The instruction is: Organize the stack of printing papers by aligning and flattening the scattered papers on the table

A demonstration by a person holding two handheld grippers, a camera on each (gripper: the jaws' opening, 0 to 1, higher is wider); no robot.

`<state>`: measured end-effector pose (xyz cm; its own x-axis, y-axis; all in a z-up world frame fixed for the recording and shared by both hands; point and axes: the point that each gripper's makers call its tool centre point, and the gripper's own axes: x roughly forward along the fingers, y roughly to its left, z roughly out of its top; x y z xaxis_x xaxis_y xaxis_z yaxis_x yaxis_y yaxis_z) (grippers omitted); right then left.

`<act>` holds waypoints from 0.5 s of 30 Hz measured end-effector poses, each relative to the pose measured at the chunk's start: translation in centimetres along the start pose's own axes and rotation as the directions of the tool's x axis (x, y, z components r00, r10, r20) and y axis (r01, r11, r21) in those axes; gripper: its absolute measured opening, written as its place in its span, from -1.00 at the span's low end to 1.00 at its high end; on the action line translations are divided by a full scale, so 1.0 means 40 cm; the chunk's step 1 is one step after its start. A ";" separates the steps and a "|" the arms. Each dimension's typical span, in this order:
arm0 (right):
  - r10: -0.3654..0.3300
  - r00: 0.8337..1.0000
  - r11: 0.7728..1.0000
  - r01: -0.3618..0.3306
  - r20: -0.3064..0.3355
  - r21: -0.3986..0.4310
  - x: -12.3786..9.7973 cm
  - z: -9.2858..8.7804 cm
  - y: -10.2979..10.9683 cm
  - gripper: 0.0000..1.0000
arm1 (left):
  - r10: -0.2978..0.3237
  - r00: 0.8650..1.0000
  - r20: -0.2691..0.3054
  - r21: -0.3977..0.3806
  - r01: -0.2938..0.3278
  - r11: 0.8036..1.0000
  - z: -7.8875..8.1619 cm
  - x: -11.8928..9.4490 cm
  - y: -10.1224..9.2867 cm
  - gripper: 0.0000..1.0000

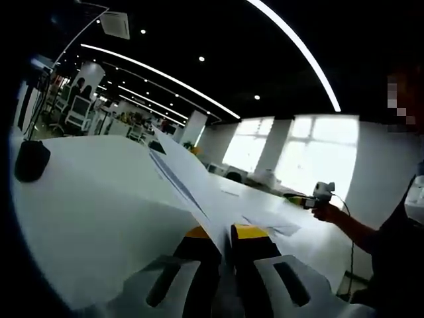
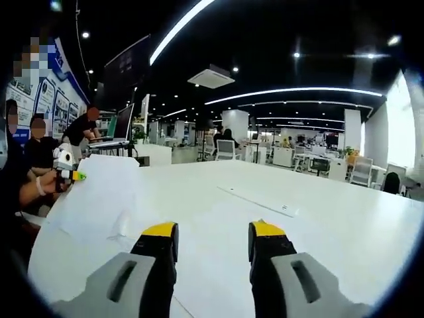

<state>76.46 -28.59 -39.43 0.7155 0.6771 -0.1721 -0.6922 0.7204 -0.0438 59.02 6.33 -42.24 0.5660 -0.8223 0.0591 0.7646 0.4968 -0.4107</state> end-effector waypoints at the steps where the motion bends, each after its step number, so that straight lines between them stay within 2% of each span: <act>1: -0.003 1.000 1.000 0.003 -0.001 -0.001 -0.001 -0.001 -0.002 -0.24 | 0.000 1.000 0.000 0.001 0.000 1.000 0.000 0.000 0.000 -0.79; 15: -0.050 0.999 0.999 0.050 -0.018 0.005 0.003 -0.013 -0.059 -0.24 | -0.003 1.000 -0.001 0.006 0.003 1.000 0.000 -0.001 -0.001 -0.78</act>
<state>78.12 -30.27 -39.86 0.7477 0.6372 -0.1870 -0.6547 0.7544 -0.0475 58.97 6.34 -42.23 0.5633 -0.8241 0.0596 0.7683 0.4959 -0.4047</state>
